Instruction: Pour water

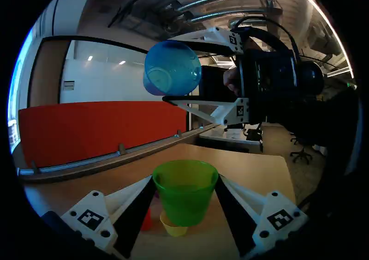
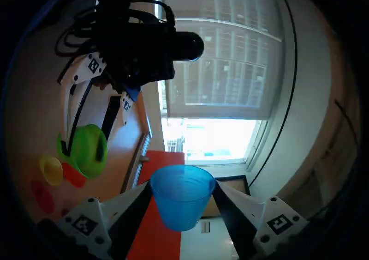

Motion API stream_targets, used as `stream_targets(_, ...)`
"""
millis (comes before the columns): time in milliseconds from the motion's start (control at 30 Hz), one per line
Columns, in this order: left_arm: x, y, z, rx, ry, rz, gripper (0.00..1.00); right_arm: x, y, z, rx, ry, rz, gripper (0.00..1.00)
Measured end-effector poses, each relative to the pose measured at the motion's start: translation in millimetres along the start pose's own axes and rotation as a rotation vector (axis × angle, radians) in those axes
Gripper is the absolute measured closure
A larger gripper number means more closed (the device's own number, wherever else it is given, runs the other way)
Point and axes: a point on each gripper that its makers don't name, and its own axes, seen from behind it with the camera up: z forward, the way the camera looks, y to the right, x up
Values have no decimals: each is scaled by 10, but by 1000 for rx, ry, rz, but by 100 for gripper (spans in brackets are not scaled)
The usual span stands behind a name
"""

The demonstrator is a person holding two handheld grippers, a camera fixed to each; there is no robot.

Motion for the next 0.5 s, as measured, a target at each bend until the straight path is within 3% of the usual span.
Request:
stream_targets(200,10,0,-18,5,-2,6,13,-72,22,-18,-6,4,133,7)
stream_targets(500,36,-13,-38,13,1,10,13,-106,31,-80,3,13,392,8)
